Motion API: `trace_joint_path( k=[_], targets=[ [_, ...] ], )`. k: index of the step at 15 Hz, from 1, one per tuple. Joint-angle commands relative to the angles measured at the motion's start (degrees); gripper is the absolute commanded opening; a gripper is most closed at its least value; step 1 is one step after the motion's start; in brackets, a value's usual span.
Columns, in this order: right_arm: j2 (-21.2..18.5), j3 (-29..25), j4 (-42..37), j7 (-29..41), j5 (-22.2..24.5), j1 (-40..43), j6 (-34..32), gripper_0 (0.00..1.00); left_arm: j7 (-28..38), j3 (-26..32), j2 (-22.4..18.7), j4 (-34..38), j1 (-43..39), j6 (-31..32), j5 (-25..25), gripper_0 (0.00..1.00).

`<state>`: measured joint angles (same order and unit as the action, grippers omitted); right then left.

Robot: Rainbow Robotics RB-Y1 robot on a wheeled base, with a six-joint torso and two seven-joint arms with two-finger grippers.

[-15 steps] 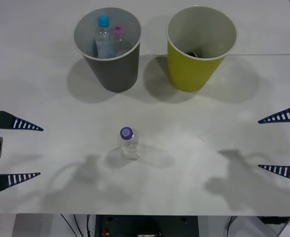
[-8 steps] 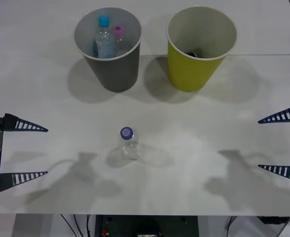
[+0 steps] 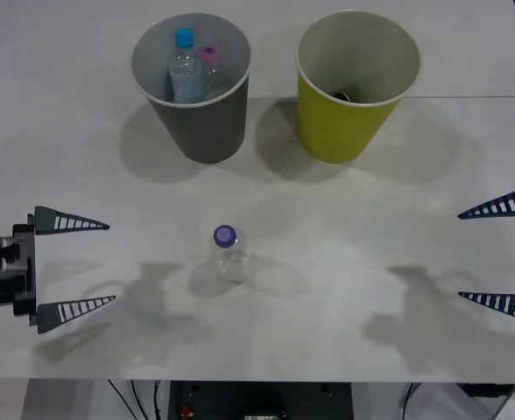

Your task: Put the can into the green bin and the plastic bottle into the gray bin

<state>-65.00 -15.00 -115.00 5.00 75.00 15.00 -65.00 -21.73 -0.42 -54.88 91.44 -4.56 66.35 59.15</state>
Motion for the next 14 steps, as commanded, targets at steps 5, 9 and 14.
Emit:
trace_joint_path(
  k=[5, 9, 14],
  targets=[
    [0.0, 0.0, 0.0, 0.0, 0.0, 0.0, 0.0, 1.00, -0.3, -1.5, 9.0, -1.9, 2.2, 0.0, 1.9, 1.00],
    [0.0, 0.0, 0.0, 0.0, 0.0, 0.0, 0.0, 1.00, 0.3, -1.6, 15.2, -1.9, 3.3, -0.2, 5.4, 1.00],
    [0.0, 0.0, 0.0, 0.0, 0.0, 0.0, 0.0, 1.00, 1.9, -3.1, 21.4, -2.1, 5.3, -2.5, 10.4, 1.00]
  ],
)
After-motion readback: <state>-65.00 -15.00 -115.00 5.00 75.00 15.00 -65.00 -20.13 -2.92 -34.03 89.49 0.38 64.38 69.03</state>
